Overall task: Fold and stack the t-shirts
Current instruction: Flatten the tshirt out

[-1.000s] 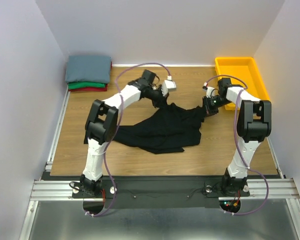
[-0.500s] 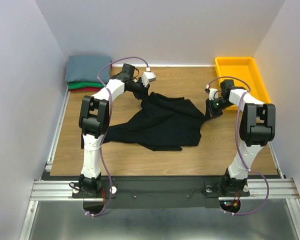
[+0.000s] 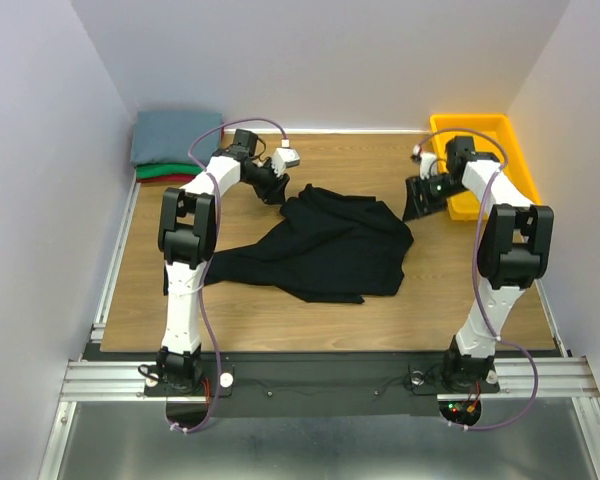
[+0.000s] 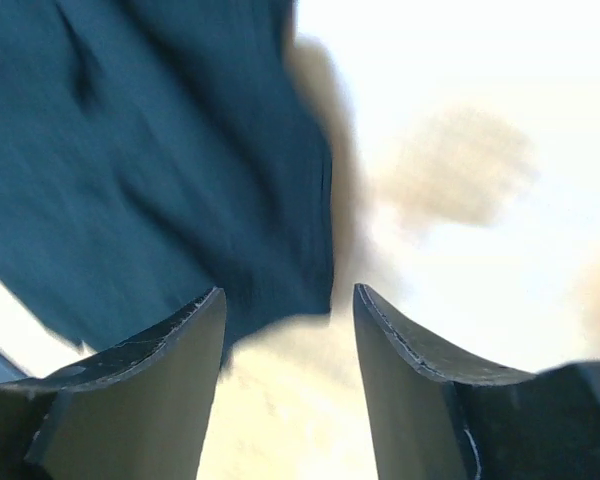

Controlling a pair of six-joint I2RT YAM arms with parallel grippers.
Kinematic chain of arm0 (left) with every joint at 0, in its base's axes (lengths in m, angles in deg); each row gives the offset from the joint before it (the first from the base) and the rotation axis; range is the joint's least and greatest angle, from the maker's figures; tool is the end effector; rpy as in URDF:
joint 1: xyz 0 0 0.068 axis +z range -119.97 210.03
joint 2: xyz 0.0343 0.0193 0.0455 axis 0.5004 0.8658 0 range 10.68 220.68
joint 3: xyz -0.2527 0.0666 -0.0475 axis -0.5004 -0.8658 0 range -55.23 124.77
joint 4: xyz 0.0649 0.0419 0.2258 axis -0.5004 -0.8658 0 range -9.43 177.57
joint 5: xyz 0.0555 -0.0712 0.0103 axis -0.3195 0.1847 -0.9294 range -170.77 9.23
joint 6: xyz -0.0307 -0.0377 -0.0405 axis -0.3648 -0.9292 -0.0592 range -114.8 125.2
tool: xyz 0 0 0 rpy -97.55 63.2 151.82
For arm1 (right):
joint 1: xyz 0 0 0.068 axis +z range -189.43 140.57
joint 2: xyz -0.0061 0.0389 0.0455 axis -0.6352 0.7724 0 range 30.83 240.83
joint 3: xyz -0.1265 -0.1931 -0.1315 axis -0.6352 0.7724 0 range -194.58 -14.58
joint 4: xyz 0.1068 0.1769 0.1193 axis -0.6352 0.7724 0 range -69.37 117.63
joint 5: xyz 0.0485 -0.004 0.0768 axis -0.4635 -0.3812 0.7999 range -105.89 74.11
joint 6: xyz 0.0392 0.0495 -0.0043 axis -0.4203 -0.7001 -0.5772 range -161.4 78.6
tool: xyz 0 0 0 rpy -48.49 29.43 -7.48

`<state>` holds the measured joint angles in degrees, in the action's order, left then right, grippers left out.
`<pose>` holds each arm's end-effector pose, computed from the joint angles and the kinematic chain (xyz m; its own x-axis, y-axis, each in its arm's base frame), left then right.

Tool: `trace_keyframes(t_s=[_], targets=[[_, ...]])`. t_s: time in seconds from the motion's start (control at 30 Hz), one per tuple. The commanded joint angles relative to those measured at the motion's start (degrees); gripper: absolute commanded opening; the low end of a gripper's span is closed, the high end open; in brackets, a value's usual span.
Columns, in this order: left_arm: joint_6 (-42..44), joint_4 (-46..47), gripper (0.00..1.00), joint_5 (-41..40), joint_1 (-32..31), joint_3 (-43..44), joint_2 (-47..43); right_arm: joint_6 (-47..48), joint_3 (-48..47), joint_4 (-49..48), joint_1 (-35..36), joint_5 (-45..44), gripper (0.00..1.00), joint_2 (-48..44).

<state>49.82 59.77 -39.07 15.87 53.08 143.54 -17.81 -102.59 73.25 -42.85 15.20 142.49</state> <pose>0.4647 -0.1506 0.1772 -0.1413 0.5766 -0.8047 0.9496 0.3086 0.0543 0.3690 0.0032 0.2062 -0.8601 -0.2920 -0.4182 -0.4534 0.8133 0.3647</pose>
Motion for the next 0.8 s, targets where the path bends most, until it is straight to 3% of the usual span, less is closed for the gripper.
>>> trace_keyframes(t_s=[0.0, 0.27, 0.43, 0.53, 0.57, 0.67, 0.77], targets=[[1.52, -1.92, 0.53, 2.95, -0.53, -1.35, -6.29, -9.58, -9.27, -7.06, -0.27, 6.17, 0.61, 4.86], [-4.36, 0.63, 0.58, 6.47, -0.61, -0.56, -4.72, -16.47, -21.32, -10.26, 4.81, 2.75, 0.63, 16.13], [-5.51, -0.42, 0.61, 8.93, -0.61, -0.03, -3.66, -18.41, -20.98, -10.35, 6.58, 2.04, 0.63, 19.12], [-5.77, 0.89, 0.61, 8.15, -0.35, -1.43, -4.62, -18.76, -18.88, -10.26, 6.58, 3.53, 0.56, 19.92], [-6.38, 1.42, 0.61, 8.23, -0.26, -2.13, -5.41, -18.59, -18.17, -10.34, 6.58, 3.71, 0.51, 19.92], [-9.01, 1.95, 0.61, 9.72, 1.14, -1.53, -5.68, -18.23, -15.8, -10.35, 6.58, 4.77, 0.16, 19.39], [-10.78, 0.99, 0.61, 11.57, 2.55, -0.04, -5.33, -17.97, -14.3, -10.43, 6.58, 5.3, 0.0, 18.42]])
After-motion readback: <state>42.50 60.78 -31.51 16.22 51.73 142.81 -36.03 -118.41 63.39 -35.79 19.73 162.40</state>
